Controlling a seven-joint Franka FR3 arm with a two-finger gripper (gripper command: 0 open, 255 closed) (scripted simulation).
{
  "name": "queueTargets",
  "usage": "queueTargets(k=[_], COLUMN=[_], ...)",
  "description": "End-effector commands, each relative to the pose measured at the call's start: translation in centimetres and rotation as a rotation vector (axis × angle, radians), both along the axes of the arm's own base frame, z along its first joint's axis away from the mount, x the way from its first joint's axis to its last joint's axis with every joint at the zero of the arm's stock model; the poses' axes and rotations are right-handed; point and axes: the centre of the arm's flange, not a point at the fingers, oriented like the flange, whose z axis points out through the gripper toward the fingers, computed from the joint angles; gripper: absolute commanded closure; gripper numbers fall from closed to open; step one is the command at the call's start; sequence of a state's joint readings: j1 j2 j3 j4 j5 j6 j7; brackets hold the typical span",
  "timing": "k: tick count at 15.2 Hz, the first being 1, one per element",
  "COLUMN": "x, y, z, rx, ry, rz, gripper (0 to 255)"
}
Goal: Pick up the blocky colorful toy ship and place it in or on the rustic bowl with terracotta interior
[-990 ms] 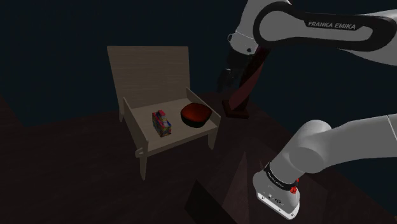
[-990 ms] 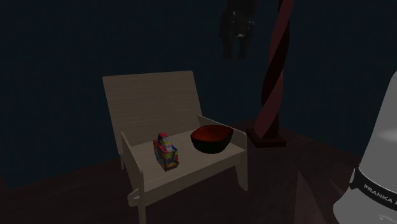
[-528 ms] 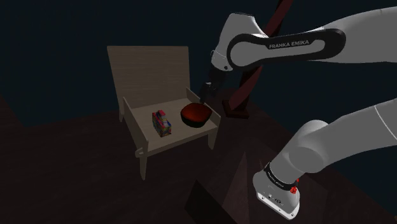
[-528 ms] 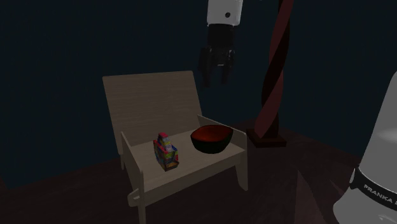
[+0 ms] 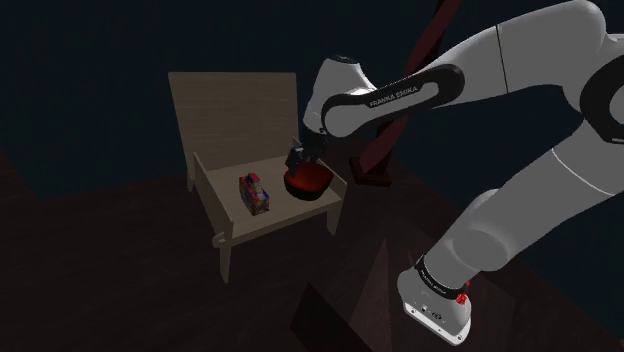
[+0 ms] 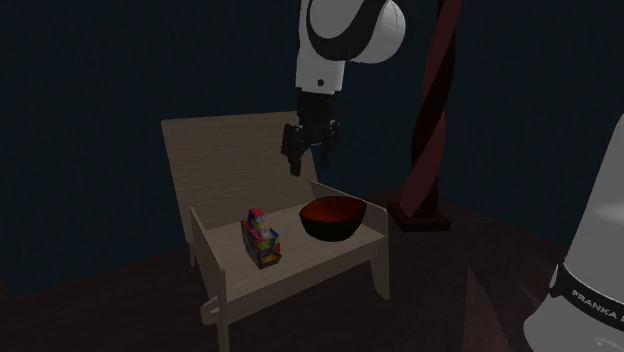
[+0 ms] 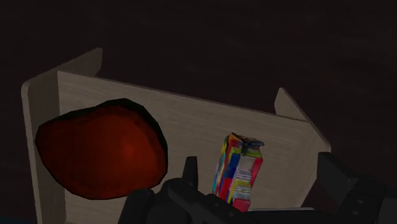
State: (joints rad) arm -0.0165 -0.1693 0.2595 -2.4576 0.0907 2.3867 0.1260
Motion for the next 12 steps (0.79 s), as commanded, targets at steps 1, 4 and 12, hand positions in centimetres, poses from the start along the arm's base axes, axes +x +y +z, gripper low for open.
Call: queueTargets(k=[1, 4, 12], x=[1.5, 3.7, 9.8], y=[0.6, 1.3, 3.0], z=[-2.0, -5.1, -13.4], rx=[-0.001, -0.004, -0.013], ry=[-0.008, -0.018, -0.045], rz=[-0.011, -0.028, -0.072], gripper=[0, 0, 0])
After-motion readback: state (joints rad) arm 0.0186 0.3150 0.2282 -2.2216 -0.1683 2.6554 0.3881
